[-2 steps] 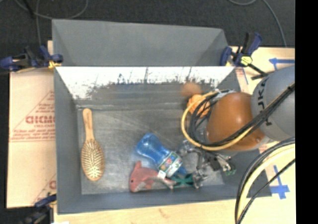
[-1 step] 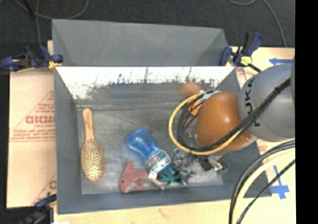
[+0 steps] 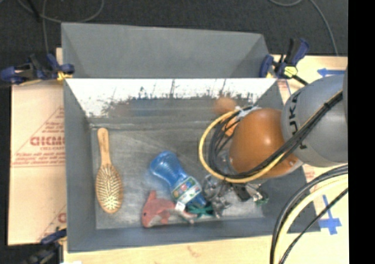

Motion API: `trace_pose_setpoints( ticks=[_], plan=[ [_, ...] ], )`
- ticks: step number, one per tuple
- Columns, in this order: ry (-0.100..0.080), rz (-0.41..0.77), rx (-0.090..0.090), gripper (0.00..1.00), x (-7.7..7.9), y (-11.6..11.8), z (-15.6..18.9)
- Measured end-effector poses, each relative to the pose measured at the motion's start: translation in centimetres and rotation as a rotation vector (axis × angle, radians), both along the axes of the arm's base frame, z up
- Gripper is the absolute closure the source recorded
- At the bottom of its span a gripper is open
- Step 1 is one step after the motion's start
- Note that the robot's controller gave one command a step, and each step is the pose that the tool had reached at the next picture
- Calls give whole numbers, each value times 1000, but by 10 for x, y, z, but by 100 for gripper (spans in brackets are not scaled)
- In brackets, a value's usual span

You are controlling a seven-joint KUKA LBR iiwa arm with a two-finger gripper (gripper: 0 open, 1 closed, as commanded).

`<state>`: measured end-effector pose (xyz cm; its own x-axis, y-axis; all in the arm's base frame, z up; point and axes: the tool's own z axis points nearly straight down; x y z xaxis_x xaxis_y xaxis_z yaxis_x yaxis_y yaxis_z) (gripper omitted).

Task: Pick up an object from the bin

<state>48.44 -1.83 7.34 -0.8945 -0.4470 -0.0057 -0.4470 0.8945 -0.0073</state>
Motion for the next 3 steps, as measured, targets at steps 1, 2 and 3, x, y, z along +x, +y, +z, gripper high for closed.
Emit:
trace_pose_setpoints(
  ticks=[1, 2, 3],
  plan=[
    [6, -56, 4, 100, 1, 6, 11],
    [5, -104, 4, 100, 25, 26, 37],
    [-3, -88, 5, 100, 31, 38, 43]
  ],
)
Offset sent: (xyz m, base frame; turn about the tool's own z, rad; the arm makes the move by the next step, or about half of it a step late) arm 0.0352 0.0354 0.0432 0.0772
